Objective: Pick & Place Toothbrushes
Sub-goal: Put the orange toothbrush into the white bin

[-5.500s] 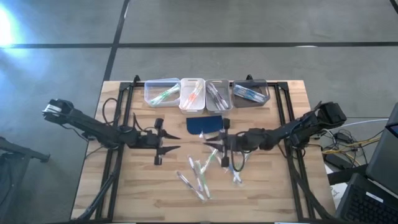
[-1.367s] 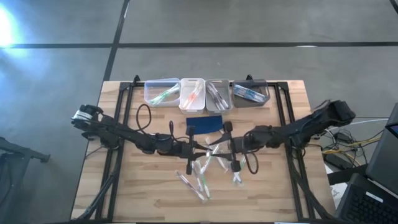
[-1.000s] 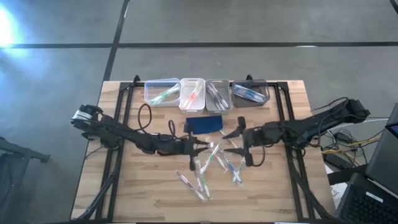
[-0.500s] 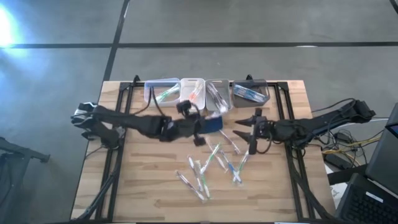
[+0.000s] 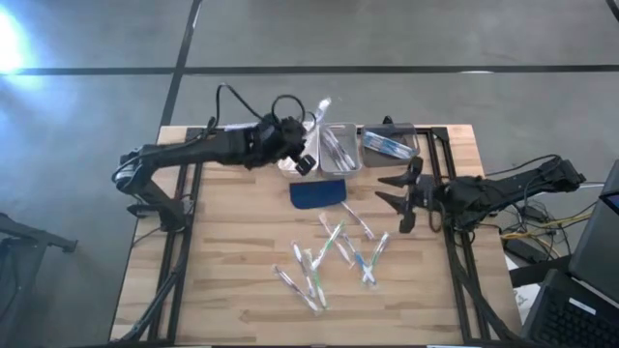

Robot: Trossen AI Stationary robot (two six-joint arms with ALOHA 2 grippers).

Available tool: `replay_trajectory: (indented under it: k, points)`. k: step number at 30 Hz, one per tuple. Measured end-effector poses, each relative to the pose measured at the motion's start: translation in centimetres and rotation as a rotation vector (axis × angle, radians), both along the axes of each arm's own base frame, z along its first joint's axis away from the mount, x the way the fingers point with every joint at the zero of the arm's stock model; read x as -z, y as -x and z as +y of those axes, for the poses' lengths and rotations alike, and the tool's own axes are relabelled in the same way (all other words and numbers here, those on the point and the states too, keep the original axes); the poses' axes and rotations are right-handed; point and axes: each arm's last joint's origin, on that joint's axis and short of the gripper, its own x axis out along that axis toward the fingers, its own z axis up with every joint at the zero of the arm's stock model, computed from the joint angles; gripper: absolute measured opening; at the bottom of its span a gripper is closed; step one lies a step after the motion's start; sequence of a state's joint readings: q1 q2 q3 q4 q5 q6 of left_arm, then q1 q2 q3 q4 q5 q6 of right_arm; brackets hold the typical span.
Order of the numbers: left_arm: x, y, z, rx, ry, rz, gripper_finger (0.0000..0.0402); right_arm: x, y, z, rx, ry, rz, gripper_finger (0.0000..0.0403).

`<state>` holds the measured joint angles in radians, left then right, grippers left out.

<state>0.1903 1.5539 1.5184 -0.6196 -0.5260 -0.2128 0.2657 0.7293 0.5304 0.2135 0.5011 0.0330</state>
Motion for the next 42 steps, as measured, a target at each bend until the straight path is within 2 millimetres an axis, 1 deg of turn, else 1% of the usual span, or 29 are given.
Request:
replay_trajectory:
  k: [5, 7, 13, 18, 24, 28, 33, 38, 42]
  points:
    - [0.5, 0.5, 2.7, -0.011, 0.146, -0.049, 0.0036, -1.3, 0.6, -0.2, 0.005, 0.108, -0.023, 0.0150]
    - [0.7, 0.5, 3.5, -0.016, 0.165, -0.051, 0.0036, -1.4, 0.7, -0.2, 0.005, 0.118, -0.026, 0.0146]
    - [1.0, 1.4, 6.0, -0.090, 0.178, -0.044, 0.0036, -0.9, 0.7, -0.2, 0.003, 0.132, 0.011, 0.0136]
    - [1.9, 1.5, 7.4, -0.079, 0.219, -0.020, 0.0035, -1.0, 0.7, -0.2, 0.004, 0.160, 0.013, 0.0127]
    - [4.1, 0.7, 9.2, -0.089, 0.232, 0.058, 0.0034, -1.1, 0.8, -0.2, 0.005, 0.162, 0.010, 0.0121]
    - [5.7, 0.1, 10.1, -0.103, 0.253, 0.097, 0.0035, -1.0, 0.8, -0.2, 0.005, 0.163, 0.013, 0.0124]
    - [7.8, -0.9, 10.6, -0.099, 0.303, 0.143, 0.0035, -0.9, 0.8, -0.2, 0.004, 0.167, 0.027, 0.0138]
    - [9.8, -1.4, 11.1, -0.158, 0.382, 0.155, 0.0036, -0.8, 0.8, -0.2, 0.003, 0.165, 0.035, 0.0151]
    - [10.6, -1.5, 11.5, -0.166, 0.411, 0.176, 0.0036, -0.7, 0.8, -0.2, 0.003, 0.164, 0.039, 0.0159]
